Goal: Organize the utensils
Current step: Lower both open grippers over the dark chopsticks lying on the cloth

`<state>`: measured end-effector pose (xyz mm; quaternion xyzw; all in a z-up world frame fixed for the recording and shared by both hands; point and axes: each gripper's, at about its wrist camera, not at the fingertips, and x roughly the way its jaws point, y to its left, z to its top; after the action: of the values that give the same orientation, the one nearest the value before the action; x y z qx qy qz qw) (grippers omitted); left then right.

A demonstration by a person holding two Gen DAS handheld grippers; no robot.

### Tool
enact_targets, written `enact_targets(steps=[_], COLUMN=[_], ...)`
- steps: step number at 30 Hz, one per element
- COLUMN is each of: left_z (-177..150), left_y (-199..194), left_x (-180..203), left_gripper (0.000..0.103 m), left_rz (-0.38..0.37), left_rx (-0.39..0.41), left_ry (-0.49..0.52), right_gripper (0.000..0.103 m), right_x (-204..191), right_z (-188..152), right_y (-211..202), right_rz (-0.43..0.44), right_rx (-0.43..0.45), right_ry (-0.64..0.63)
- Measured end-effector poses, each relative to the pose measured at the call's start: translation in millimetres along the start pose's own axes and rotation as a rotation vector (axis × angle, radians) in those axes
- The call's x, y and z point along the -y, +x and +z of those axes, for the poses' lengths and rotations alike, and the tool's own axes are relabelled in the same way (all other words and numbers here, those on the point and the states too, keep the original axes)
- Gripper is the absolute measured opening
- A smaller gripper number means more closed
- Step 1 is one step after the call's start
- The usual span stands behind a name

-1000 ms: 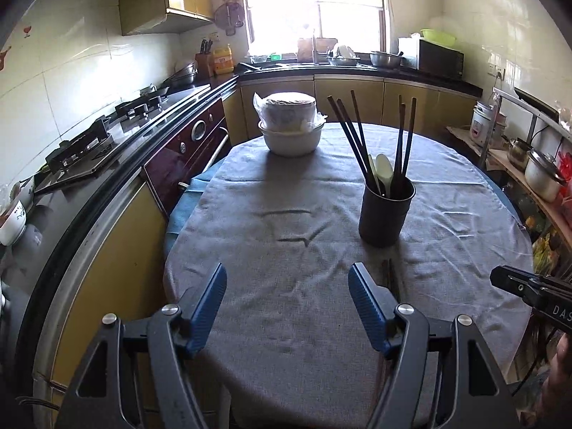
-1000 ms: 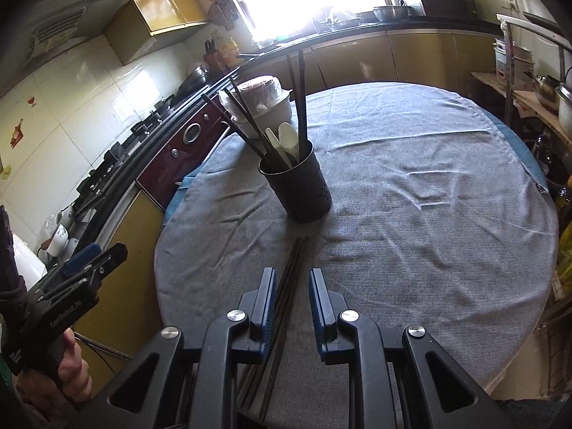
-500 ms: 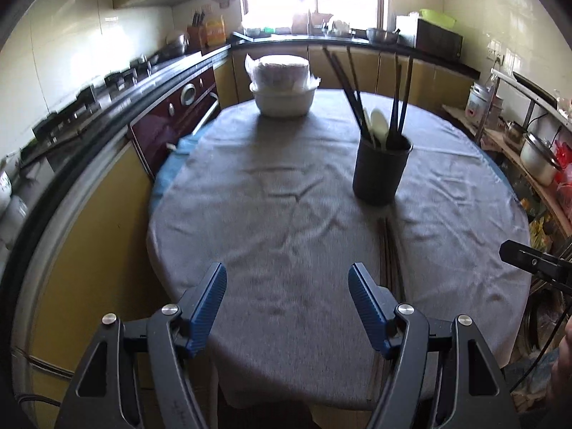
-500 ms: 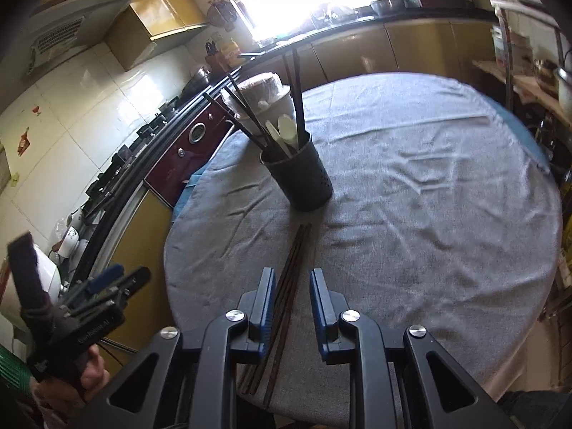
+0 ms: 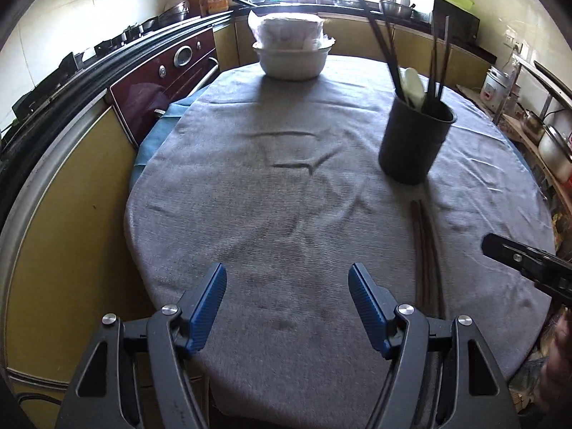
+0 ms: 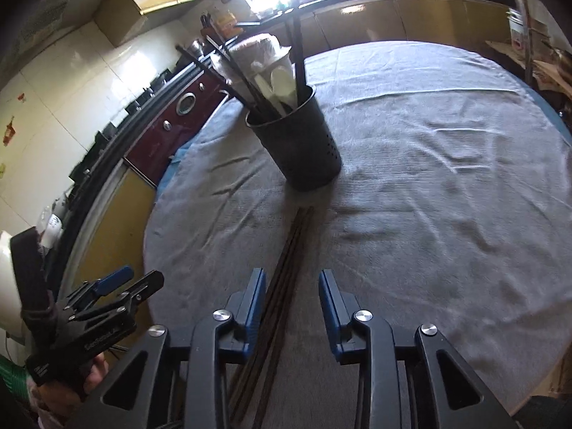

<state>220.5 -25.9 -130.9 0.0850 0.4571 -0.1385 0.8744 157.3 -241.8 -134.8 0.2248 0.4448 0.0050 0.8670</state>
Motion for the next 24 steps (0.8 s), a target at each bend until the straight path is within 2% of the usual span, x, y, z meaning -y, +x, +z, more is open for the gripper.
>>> enact_targets(steps=[5, 9, 12, 14, 17, 19, 24], left_z=[2, 2, 1, 1, 0, 0, 0], left_y=[7, 13, 17, 19, 23, 26, 26], left_x=[-10, -19, -23, -24, -24, -21, -1], left_gripper=[0.071, 0.071, 0.071, 0.071, 0.071, 0.071, 0.071], left_rz=[0.0, -0.001, -0.005, -0.005, -0.009, -0.016, -0.065], left_rx=[-0.005, -0.014, -0.022, -0.026, -0.033, -0.041, -0.053], left_ry=[-0.01, -0.027, -0.036, -0.035, -0.041, -0.044, -0.007], right_gripper=[0.033, 0.032, 0.027, 0.016, 0.017, 0.018, 0.018], right_x=[-10, -17, -16, -12, 7, 16, 9], right_z=[5, -3, -8, -10, -9, -4, 3], right_y=[42, 63, 68, 67, 54, 46, 38], right_rz=[-0.025, -0.091, -0.154, -0.197, -0.245, -0.226, -0.18], right_rx=[-0.057, -0.098, -0.098, -0.093, -0.061, -0.048, -0.027], right_ry=[-0.009, -0.045, -0.062, -0.082, -0.029, -0.004, -0.016])
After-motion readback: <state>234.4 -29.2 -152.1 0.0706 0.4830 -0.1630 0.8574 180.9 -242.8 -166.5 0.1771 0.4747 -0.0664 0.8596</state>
